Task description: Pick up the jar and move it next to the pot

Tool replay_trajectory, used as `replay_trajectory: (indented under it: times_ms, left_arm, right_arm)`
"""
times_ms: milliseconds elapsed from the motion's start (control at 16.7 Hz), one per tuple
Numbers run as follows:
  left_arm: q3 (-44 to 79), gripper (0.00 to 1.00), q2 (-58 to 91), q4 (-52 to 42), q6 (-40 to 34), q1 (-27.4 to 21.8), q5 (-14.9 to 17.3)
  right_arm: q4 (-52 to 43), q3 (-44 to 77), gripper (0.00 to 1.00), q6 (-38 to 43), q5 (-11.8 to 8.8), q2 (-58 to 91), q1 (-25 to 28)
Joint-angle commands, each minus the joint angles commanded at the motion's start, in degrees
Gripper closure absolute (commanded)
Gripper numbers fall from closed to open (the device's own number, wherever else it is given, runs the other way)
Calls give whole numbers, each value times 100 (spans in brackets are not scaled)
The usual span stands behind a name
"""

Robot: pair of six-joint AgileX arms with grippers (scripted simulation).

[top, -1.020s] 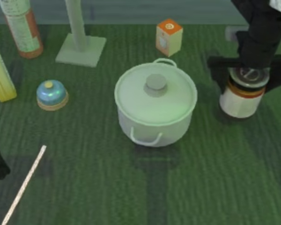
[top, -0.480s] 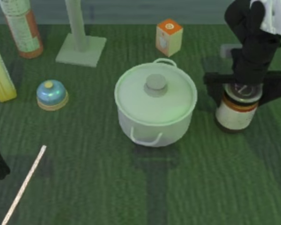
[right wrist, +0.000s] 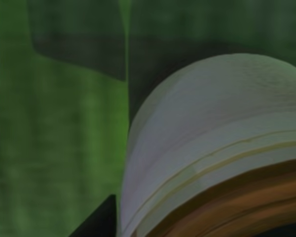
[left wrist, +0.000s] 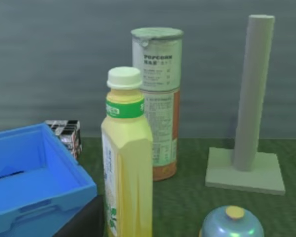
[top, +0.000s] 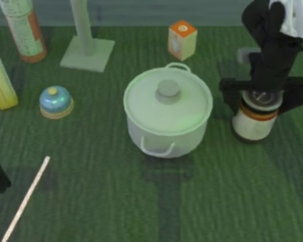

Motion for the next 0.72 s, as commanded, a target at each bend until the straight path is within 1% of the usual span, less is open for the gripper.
replay_trajectory:
  times_ms: [360,420,720]
  left_arm:
    - [0,0,0,0,0,0,0]
    - [0,0,0,0,0,0,0]
    - [0,0,0,0,0,0,0]
  right_arm:
    - [0,0,2,0,0,0,0]
    - [0,0,0,0,0,0,0]
    - [0,0,0,0,0,0,0]
